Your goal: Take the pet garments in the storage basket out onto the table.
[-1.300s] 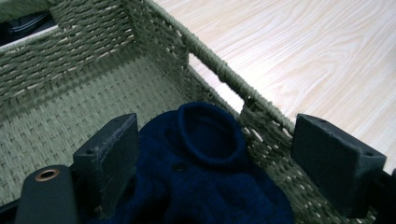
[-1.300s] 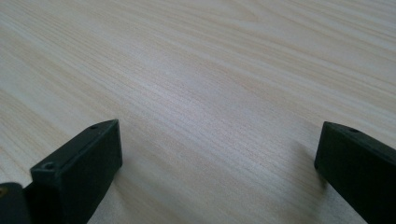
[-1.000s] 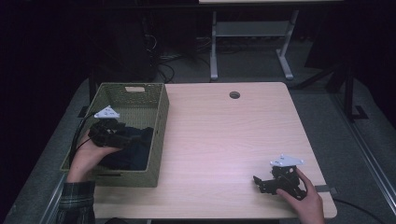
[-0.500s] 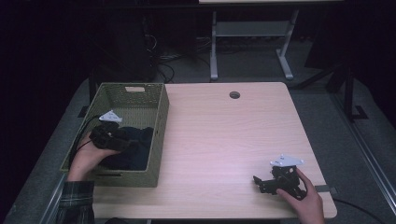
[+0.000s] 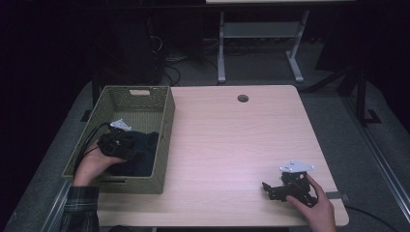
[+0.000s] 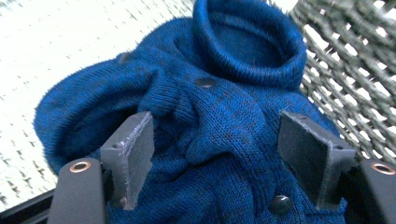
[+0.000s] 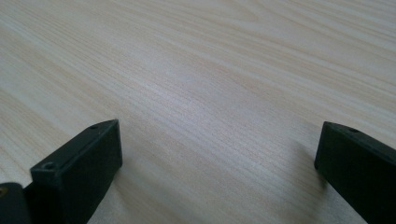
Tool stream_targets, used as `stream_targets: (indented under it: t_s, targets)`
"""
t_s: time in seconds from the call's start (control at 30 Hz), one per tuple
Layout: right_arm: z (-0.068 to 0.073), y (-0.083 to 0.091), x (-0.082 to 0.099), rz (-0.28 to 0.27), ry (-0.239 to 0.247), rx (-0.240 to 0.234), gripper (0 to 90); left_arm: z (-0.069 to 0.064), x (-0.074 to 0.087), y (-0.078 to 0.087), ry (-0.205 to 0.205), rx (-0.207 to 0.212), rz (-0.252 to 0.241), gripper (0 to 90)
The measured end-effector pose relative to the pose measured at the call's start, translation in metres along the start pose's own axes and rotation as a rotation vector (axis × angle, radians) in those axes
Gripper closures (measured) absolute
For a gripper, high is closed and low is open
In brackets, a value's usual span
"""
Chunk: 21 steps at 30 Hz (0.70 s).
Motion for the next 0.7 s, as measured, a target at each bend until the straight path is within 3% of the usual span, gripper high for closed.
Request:
stream_targets:
  t_s: [0.2,0.3,0.43,0.47,0.57,0.7]
  targets:
    - [0.000,0.000,0.000,0.000,0.000,0.000,0.5,-0.002,-0.004,-0.017,-0.019,0.025,0.063,28.6]
    - [0.000,0.000,0.000,0.000,0.000,0.000,0.5,0.000,-0.004,-0.019,-0.003,0.038,0.070,34.0]
    - [0.000,0.000,0.000,0.000,0.000,0.000,0.5,0.003,-0.003,-0.021,0.018,0.037,0.087,48.5]
    - [0.000,0.000,0.000,0.000,0.000,0.000,0.5,0.003,-0.003,-0.021,0.024,0.039,0.103,56.8]
    - [0.000,0.000,0.000,0.000,0.000,0.000,0.5,0.003,-0.004,-0.023,0.051,0.040,0.121,70.1]
    - [0.000,0.000,0.000,0.000,0.000,0.000,0.5,0.004,-0.005,-0.020,0.069,0.044,0.127,77.3]
Point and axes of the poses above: each handheld gripper's, and its own axes: y roughly backward along the jaws, x roughly out of its underside, z roughly to its left, the point moved 1 cm from there along -y, roughly forward along the jaws, and after that the axes turned 11 degrees about z, right-handed, at the moved point
